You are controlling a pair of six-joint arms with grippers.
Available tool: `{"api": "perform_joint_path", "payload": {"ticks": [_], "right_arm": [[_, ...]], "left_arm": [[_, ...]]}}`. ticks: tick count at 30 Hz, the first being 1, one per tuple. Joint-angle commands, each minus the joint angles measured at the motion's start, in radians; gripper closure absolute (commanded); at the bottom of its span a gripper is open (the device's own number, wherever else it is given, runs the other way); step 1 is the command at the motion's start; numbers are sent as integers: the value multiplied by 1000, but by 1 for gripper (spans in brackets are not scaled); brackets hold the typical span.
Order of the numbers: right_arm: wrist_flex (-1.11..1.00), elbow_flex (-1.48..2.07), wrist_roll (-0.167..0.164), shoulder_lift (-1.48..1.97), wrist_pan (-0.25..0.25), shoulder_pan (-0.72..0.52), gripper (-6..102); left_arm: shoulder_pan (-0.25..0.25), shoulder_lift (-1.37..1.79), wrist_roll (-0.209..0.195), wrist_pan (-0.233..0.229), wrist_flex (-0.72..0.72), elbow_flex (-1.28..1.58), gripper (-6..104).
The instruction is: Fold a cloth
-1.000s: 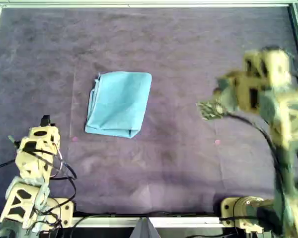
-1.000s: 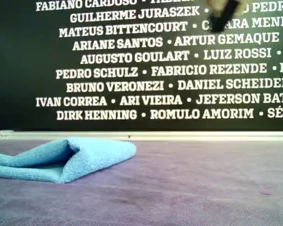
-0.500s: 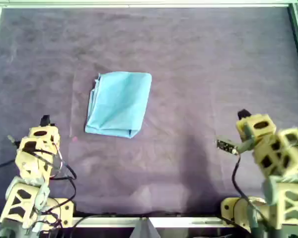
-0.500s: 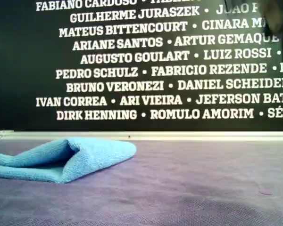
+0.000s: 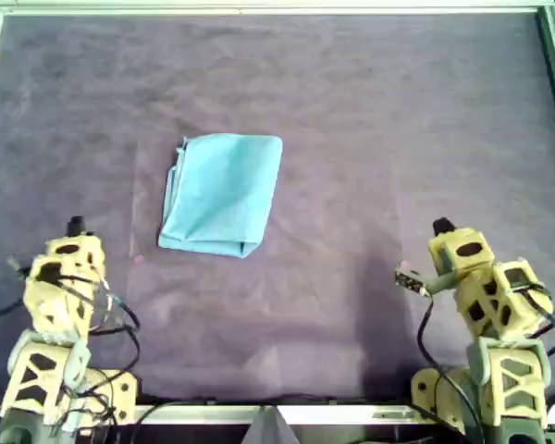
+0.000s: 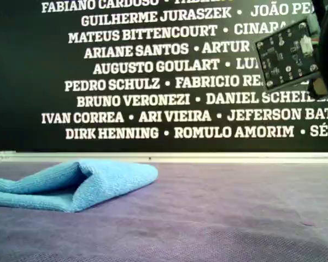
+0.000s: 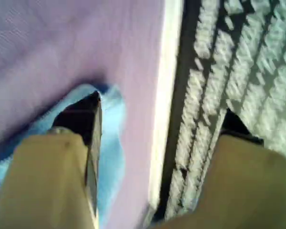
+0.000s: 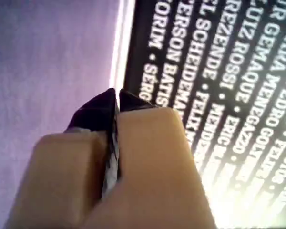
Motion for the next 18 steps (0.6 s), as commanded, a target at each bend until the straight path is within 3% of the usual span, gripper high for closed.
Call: {"api": "perform_joint_path", "payload": {"ticks": [1, 5, 11, 18], "right_arm": [[-41, 15, -5, 43, 0, -40, 94], [8, 15, -5, 43, -2, -97, 94], [301, 15, -5, 44, -2, -100, 94], [448, 15, -5, 46, -2, -101, 94]], "left_arm": [[38, 21, -6, 6, 107, -17, 10], [40, 23, 6, 5, 252, -17, 10], [40, 25, 8, 5, 411, -17, 13], [40, 26, 8, 6, 439, -17, 47]]}}
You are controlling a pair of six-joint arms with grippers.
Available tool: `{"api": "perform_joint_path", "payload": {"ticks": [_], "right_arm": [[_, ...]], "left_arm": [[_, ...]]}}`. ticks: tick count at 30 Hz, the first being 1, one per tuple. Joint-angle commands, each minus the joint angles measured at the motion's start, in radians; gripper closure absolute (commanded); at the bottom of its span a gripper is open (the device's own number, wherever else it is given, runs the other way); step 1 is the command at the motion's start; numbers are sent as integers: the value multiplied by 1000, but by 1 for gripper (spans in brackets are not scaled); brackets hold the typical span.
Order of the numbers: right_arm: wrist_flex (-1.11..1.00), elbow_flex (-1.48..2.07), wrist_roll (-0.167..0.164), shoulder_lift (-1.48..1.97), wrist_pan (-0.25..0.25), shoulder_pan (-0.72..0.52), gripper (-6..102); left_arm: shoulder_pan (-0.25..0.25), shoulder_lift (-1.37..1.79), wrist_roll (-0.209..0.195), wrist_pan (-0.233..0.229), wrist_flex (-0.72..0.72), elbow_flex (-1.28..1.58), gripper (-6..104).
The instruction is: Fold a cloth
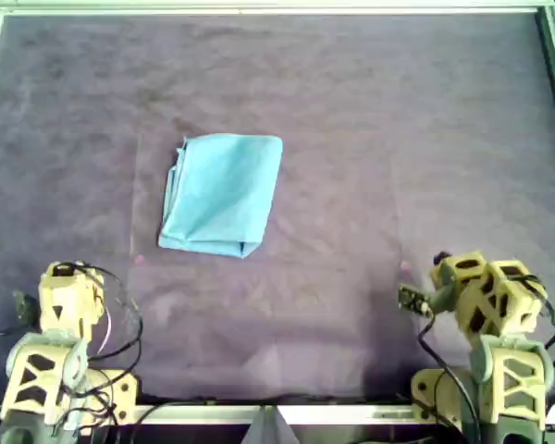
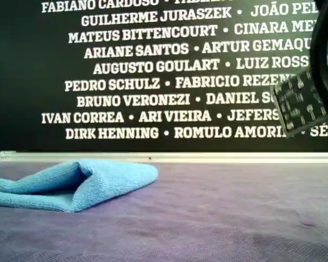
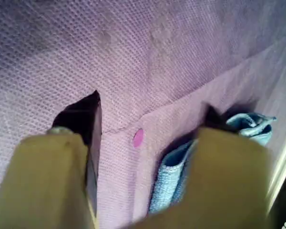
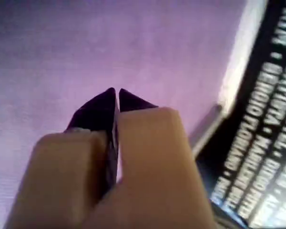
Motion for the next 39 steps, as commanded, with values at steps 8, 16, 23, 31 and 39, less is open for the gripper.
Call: {"api": "perform_joint_path", "payload": {"ticks": [8, 16, 23, 31, 39], "right_arm": [[87, 14, -5, 46, 0, -8, 94], [87, 14, -5, 46, 0, -32, 94], [87, 14, 2, 41, -12, -14, 93], [87, 14, 2, 41, -15, -14, 93], [87, 14, 2, 41, -15, -14, 93]], "left_arm": [[26, 15, -6, 2, 3, -17, 93], [20, 12, -18, 2, 5, -17, 99], [11, 6, -8, -14, 5, -17, 99], [12, 6, -17, -2, 5, -17, 99], [12, 6, -17, -2, 5, -17, 99]]}}
